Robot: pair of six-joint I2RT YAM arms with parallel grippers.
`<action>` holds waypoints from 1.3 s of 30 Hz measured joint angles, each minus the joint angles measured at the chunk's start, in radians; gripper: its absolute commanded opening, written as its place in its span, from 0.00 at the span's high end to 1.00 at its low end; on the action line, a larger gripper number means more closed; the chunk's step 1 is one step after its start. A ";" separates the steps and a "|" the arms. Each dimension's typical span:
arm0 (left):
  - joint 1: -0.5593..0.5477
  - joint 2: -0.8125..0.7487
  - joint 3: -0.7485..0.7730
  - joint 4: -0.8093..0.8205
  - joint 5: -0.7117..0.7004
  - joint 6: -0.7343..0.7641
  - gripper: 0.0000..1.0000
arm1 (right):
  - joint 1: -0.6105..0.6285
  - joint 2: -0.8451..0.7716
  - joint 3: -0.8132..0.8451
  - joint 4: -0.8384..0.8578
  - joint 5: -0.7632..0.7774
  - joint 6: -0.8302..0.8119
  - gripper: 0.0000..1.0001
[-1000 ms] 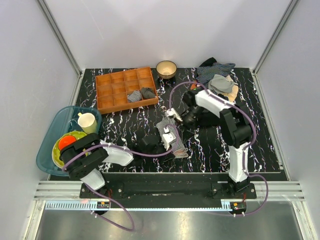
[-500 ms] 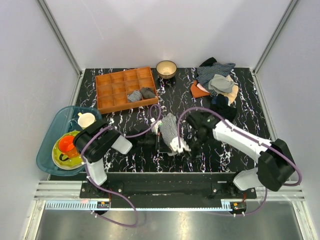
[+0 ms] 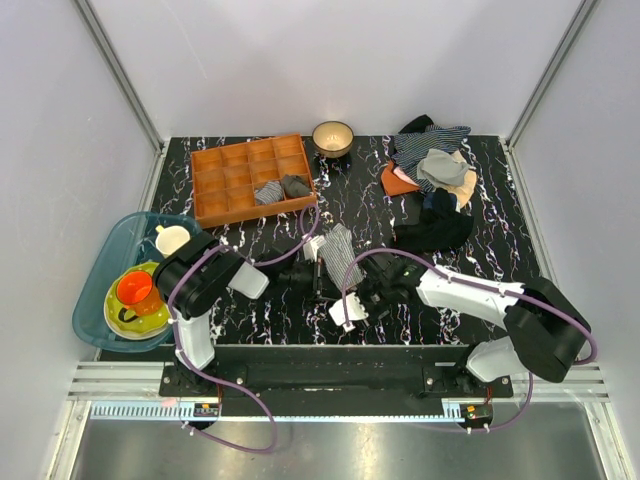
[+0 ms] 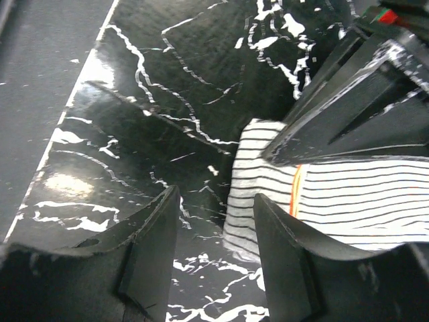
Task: Roll the underwear
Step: Roll the underwear to the center of the board.
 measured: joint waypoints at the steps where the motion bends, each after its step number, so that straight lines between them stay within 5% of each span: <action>1: 0.000 0.000 0.008 -0.013 0.000 0.000 0.93 | 0.001 0.000 -0.003 0.019 0.004 0.000 0.43; 7: 0.002 0.005 0.038 -0.055 -0.004 0.002 0.80 | 0.005 0.033 -0.023 0.119 0.058 -0.002 0.45; 14: 0.013 -0.040 0.024 -0.075 -0.063 0.000 0.55 | 0.009 0.101 -0.027 0.229 0.124 -0.011 0.58; 21: 0.068 -0.378 -0.119 -0.123 -0.219 0.080 0.34 | 0.006 0.157 0.040 0.207 0.138 0.031 0.73; 29: 0.051 -0.877 -0.480 0.008 -0.367 0.291 0.27 | -0.068 0.259 0.235 -0.051 0.006 0.131 0.79; 39: -0.269 -0.999 -0.544 0.167 -0.464 0.592 0.23 | -0.196 0.545 0.572 -0.591 -0.313 0.158 0.80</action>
